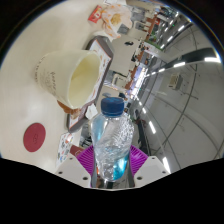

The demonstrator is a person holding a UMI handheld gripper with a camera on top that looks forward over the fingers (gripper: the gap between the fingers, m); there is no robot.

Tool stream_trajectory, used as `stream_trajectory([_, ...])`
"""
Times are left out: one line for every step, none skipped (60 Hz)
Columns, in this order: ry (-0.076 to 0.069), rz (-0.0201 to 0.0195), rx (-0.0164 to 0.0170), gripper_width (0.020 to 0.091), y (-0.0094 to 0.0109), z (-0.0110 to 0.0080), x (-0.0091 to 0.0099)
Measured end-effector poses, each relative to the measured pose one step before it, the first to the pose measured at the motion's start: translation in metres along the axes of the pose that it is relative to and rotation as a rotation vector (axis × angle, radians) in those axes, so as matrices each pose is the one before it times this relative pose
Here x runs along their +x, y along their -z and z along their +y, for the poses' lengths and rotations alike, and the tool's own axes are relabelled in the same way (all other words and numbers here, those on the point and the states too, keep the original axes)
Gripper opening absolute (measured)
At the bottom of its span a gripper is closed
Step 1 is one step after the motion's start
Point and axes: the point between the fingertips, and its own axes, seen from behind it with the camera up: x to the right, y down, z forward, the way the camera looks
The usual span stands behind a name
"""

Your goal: Pour water

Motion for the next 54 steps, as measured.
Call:
stream_trajectory([0.0174, 0.00589, 0.00351, 0.0423, -0.00022, -0.00334, 0.00088])
stream_trajectory([0.0167, 0.00406, 0.00503, 0.0423, -0.00036, -0.00338, 0.00062])
stream_trajectory([0.0163, 0.00082, 0.00533, 0.0423, -0.00006, -0.00323, -0.00003])
stream_trajectory([0.0139, -0.00301, 0.00524, 0.0420, -0.00155, -0.00107, -0.00245])
stream_trajectory([0.0101, -0.00435, 0.00142, 0.0422, 0.00042, -0.00163, -0.00130])
stream_trajectory([0.0053, -0.00599, 0.00304, 0.0422, -0.00008, -0.00397, 0.00073])
stream_trajectory([0.0029, -0.00423, 0.00172, 0.0420, 0.00002, -0.00184, -0.00091])
stream_trajectory([0.0027, -0.00562, 0.00169, 0.0422, 0.00006, -0.00116, -0.00127])
stream_trajectory([0.0013, -0.00627, 0.00193, 0.0422, 0.00001, -0.00088, -0.00155])
stream_trajectory([-0.0013, -0.00622, 0.00224, 0.0421, -0.00002, -0.00088, -0.00156])
stream_trajectory([-0.0041, -0.00466, 0.00137, 0.0421, 0.00016, -0.00039, -0.00121])
stream_trajectory([-0.0059, -0.00319, 0.00078, 0.0422, 0.00043, 0.00012, -0.00066])
stream_trajectory([-0.0073, -0.00201, 0.00070, 0.0422, 0.00043, 0.00104, -0.00112])
stream_trajectory([-0.0108, -0.00344, 0.00275, 0.0422, -0.00013, -0.00031, 0.00012])
stream_trajectory([-0.0144, -0.00326, 0.00235, 0.0422, 0.00014, 0.00022, 0.00031])
stream_trajectory([-0.0181, -0.00293, 0.00131, 0.0421, 0.00028, 0.00028, 0.00064])
stream_trajectory([-0.0215, -0.00391, -0.00027, 0.0421, 0.00028, 0.00063, 0.00073])
stream_trajectory([-0.0253, -0.00570, -0.00134, 0.0423, 0.00026, 0.00098, 0.00063])
stream_trajectory([-0.0306, -0.00581, -0.00079, 0.0423, 0.00144, 0.00243, -0.00026])
stream_trajectory([-0.0376, -0.01043, 0.00328, 0.0423, 0.00116, 0.00130, 0.00229])
stream_trajectory([-0.0437, -0.00834, 0.00263, 0.0424, 0.00044, 0.00089, 0.00098])
stream_trajectory([-0.0485, -0.00850, 0.00276, 0.0423, 0.00085, 0.00123, 0.00165])
stream_trajectory([-0.0510, -0.00939, 0.00250, 0.0423, 0.00128, 0.00137, 0.00169])
stream_trajectory([-0.0525, -0.00994, 0.00285, 0.0423, 0.00121, 0.00149, 0.00190])
stream_trajectory([-0.0563, -0.01020, 0.00588, 0.0425, 0.00132, 0.00091, 0.00255])
stream_trajectory([-0.0563, -0.00397, 0.00539, 0.0425, 0.00245, -0.00153, 0.00135])
stream_trajectory([-0.0636, -0.01880, 0.01483, 0.0421, 0.00155, 0.00312, 0.00376])
stream_trajectory([-0.0637, -0.01477, 0.00630, 0.0420, 0.00166, 0.00076, 0.00256])
stream_trajectory([-0.0662, -0.01395, 0.00409, 0.0423, 0.00201, 0.00077, 0.00260])
stream_trajectory([-0.0677, -0.01428, 0.00332, 0.0422, 0.00220, 0.00083, 0.00256])
stream_trajectory([-0.0694, -0.01793, 0.00393, 0.0423, 0.00203, 0.00069, 0.00167])
stream_trajectory([-0.0707, -0.01987, 0.00451, 0.0422, 0.00207, 0.00033, 0.00119])
stream_trajectory([-0.0712, -0.01876, 0.00432, 0.0421, 0.00191, 0.00022, 0.00154])
stream_trajectory([-0.0669, -0.00937, 0.00286, 0.0420, 0.00029, -0.00071, -0.00297])
stream_trajectory([-0.0661, -0.01481, 0.00188, 0.0422, 0.00113, 0.00213, 0.00338])
stream_trajectory([-0.0620, -0.01827, -0.00076, 0.0423, 0.00002, 0.00147, 0.00035])
stream_trajectory([-0.0607, -0.01931, -0.00102, 0.0421, 0.00098, 0.00202, 0.00065])
stream_trajectory([-0.0595, -0.01745, -0.00004, 0.0422, 0.00045, 0.00209, 0.00061])
stream_trajectory([-0.0579, -0.01615, 0.00043, 0.0423, 0.00080, 0.00206, 0.00066])
stream_trajectory([-0.0545, -0.01618, 0.00053, 0.0421, 0.00044, 0.00258, 0.00021])
stream_trajectory([-0.0508, -0.01881, 0.00010, 0.0422, 0.00041, 0.00278, 0.00021])
stream_trajectory([-0.0465, -0.01566, -0.00003, 0.0424, -0.00382, 0.00351, -0.00821])
stream_trajectory([-0.0437, -0.01710, -0.00064, 0.0421, 0.00045, 0.00495, 0.00230])
stream_trajectory([-0.0384, -0.01542, -0.00127, 0.0422, -0.00106, 0.00440, 0.00014])
stream_trajectory([-0.0340, -0.01289, -0.00171, 0.0422, -0.00092, 0.00467, 0.00114])
stream_trajectory([-0.0314, -0.01180, -0.00137, 0.0419, -0.00111, 0.00491, 0.00034])
stream_trajectory([-0.0274, -0.01212, -0.00127, 0.0420, -0.00074, 0.00465, 0.00052])
stream_trajectory([-0.0217, -0.01265, -0.00139, 0.0421, -0.00010, 0.00448, 0.00074])
stream_trajectory([-0.0195, -0.00964, 0.00023, 0.0420, -0.00641, 0.00421, -0.00727])
stream_trajectory([-0.0163, -0.01121, 0.00135, 0.0421, -0.00086, 0.00457, 0.00007])
stream_trajectory([-0.0158, -0.00999, 0.00186, 0.0421, -0.00059, 0.00422, 0.00028])
stream_trajectory([-0.0151, -0.00568, -0.00005, 0.0420, -0.00051, 0.00584, -0.00011])
stream_trajectory([-0.0115, -0.00728, -0.00262, 0.0424, -0.00015, 0.00459, 0.00084])
stream_trajectory([-0.0106, -0.00709, -0.00316, 0.0426, -0.00080, 0.00466, 0.00080])
